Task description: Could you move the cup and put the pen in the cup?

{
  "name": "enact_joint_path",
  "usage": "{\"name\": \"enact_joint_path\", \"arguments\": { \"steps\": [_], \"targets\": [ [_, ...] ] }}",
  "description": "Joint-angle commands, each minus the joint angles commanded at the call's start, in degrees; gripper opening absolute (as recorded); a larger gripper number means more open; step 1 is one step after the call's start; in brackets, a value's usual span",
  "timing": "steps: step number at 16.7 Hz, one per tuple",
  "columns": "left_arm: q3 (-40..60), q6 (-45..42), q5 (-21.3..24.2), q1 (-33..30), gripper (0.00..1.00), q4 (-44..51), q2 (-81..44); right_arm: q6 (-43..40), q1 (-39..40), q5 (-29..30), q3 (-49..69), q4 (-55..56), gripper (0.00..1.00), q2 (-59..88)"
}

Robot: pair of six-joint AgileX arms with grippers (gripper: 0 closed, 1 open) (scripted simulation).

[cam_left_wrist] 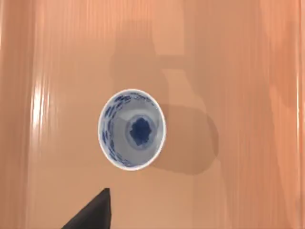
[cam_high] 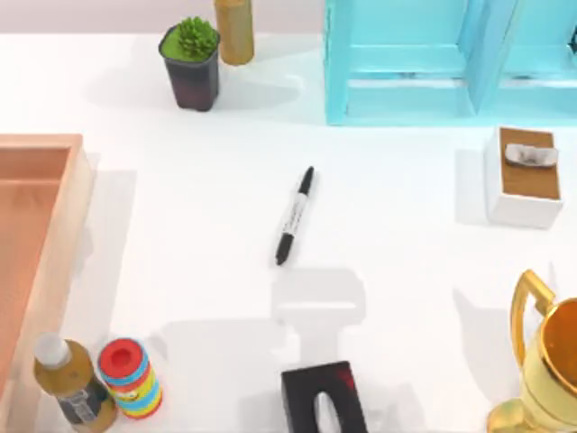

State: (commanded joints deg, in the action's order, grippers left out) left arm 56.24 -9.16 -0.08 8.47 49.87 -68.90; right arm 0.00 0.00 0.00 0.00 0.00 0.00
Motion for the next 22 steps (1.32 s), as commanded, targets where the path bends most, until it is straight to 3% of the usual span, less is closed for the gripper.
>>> {"name": "enact_joint_path", "arguments": {
  "steps": [5, 10, 17, 22],
  "targets": [
    [18.48, -3.02, -0.07, 2.75, 1.0, 15.9, -21.27, 0.0, 0.0, 0.0, 0.0, 0.0, 1.0, 0.0],
    [28.8, -4.59, -0.11, 4.22, 1.0, 23.77, -32.51, 0.0, 0.0, 0.0, 0.0, 0.0, 1.0, 0.0],
    [29.2, -4.6, -0.12, 4.05, 1.0, 23.95, -32.97, 0.0, 0.0, 0.0, 0.0, 0.0, 1.0, 0.0],
    [23.06, -4.69, -0.11, 4.3, 1.0, 16.15, -34.8, 0.0, 0.0, 0.0, 0.0, 0.0, 1.0, 0.0]
  ]
}}
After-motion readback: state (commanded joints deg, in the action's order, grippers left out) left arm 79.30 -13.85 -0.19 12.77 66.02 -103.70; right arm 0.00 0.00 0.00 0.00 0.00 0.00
